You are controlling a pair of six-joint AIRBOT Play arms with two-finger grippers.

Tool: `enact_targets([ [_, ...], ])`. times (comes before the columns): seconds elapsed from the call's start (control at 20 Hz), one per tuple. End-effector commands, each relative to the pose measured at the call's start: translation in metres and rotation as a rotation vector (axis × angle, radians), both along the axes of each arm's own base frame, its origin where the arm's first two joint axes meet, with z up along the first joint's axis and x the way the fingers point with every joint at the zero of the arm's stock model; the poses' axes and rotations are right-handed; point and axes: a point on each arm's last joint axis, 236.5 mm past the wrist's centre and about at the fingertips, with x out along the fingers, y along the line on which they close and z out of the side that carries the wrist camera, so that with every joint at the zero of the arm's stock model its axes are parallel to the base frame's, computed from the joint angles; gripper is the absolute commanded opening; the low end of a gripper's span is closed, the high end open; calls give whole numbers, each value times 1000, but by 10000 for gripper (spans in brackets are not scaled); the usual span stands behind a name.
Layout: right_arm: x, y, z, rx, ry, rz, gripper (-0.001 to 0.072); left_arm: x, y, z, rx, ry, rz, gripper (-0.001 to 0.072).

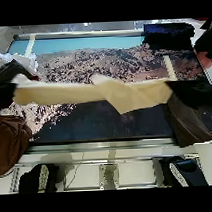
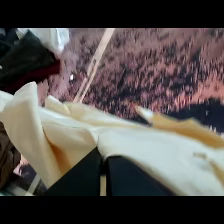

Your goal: Fold the shirts.

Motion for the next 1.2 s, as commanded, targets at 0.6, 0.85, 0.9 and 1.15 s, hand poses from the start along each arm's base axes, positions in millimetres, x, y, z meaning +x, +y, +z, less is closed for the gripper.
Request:
enact_targets([
  [0.6,148,-36,-110,-327,348,-53,12,113,-2,-54,36,319,-208,12],
  [0.85,268,-36,-240,-303,453,-112,12,230,11,-195,123,429,-91,12],
  [0.9,289,-33,-254,-264,432,-137,12,242,8,-214,123,432,-91,12],
  [1.15,341,-32,-285,-138,370,-244,55,272,3,-260,113,422,-63,29],
])
